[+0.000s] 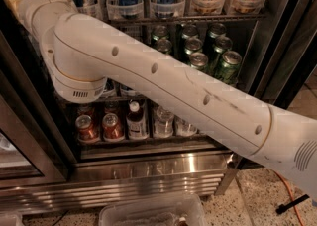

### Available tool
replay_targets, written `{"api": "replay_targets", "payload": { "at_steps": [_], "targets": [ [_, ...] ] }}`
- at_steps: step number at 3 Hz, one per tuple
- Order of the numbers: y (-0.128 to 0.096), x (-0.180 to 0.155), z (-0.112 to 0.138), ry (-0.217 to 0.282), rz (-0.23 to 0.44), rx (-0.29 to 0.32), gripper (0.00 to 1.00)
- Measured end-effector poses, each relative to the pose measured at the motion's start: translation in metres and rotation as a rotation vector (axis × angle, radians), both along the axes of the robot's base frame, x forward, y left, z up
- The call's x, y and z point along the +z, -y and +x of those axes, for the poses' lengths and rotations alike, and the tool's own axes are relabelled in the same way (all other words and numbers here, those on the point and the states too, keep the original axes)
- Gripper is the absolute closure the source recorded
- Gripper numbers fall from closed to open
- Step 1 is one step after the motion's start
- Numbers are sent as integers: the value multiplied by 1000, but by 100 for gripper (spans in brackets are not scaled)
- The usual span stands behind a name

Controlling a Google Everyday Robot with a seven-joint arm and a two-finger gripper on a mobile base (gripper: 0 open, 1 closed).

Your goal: Pick 7up can from top shelf of fridge

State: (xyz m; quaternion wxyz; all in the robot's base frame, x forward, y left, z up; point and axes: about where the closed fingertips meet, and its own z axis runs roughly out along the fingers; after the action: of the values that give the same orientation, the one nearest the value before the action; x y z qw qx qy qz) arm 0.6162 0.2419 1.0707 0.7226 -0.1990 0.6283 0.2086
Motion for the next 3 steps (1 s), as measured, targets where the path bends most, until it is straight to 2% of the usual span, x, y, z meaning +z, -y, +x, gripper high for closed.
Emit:
{"api": "replay_targets", "payload": {
  "at_steps": [1, 2, 3],
  "targets": [
    [-12, -2, 8, -22, 14, 1, 29],
    [-12, 2, 8, -22, 14, 1, 29],
    [-12, 1, 14, -36, 17, -5, 47]
  ]
}}
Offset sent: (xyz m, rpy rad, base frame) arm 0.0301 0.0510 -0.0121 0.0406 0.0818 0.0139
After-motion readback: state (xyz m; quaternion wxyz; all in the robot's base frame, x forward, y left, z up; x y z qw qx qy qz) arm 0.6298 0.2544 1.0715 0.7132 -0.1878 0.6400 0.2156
